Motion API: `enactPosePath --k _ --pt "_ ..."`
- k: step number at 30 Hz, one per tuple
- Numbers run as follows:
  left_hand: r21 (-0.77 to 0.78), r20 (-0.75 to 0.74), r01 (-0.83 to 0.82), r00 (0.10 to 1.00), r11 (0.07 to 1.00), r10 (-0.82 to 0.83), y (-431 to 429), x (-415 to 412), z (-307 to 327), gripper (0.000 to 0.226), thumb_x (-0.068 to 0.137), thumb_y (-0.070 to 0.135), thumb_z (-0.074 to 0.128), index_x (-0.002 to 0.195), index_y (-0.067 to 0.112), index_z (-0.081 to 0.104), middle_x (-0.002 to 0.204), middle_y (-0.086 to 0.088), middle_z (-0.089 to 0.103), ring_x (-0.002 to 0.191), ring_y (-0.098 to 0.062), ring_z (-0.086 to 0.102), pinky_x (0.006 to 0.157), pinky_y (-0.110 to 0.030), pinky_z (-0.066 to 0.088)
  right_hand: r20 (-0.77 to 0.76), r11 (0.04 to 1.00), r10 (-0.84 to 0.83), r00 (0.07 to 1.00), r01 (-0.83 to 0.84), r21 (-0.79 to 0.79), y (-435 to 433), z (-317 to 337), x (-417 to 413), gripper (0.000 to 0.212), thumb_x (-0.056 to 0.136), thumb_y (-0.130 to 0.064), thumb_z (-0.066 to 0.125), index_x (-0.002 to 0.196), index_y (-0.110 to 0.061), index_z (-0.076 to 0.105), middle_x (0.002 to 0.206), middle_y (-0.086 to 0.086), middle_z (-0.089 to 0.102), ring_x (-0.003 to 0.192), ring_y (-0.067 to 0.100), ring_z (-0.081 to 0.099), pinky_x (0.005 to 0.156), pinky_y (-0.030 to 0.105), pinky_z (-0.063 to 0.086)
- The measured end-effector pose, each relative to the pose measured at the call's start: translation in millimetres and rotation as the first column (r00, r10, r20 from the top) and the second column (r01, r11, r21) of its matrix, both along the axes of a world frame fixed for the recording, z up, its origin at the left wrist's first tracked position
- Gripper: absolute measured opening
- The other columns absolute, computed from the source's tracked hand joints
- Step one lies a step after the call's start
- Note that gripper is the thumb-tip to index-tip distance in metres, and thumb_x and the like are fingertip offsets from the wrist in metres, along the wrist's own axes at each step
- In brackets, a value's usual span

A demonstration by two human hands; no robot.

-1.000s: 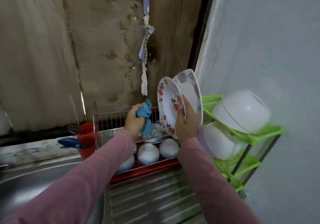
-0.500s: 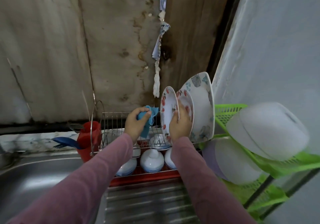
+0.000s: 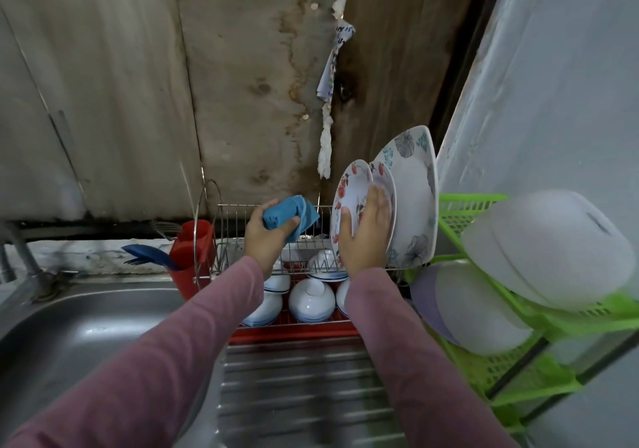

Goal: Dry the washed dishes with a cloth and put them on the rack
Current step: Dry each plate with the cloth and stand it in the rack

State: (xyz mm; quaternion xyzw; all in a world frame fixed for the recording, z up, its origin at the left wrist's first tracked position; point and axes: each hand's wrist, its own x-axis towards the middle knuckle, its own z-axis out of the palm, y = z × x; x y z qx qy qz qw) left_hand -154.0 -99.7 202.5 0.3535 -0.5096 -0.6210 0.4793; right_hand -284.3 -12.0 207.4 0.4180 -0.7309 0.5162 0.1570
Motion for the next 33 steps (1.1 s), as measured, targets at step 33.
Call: enactPosePath --k 33 --pt "-0.153 0.165 -0.318 0.925 0.936 0.342 81 505 -98 0.031 0.082 0.011 0.078 0.110 0.018 0.066 0.119 0.002 0.066 0.109 -0.014 0.064 0.090 -0.028 0.054 0.572 0.628 0.534 0.623 -0.745 0.225 17 -102 481 0.040 0.104 -0.036 0.045 0.139 -0.017 0.051 0.125 -0.007 0.054 0.117 0.009 0.051 0.099 0.023 0.040"
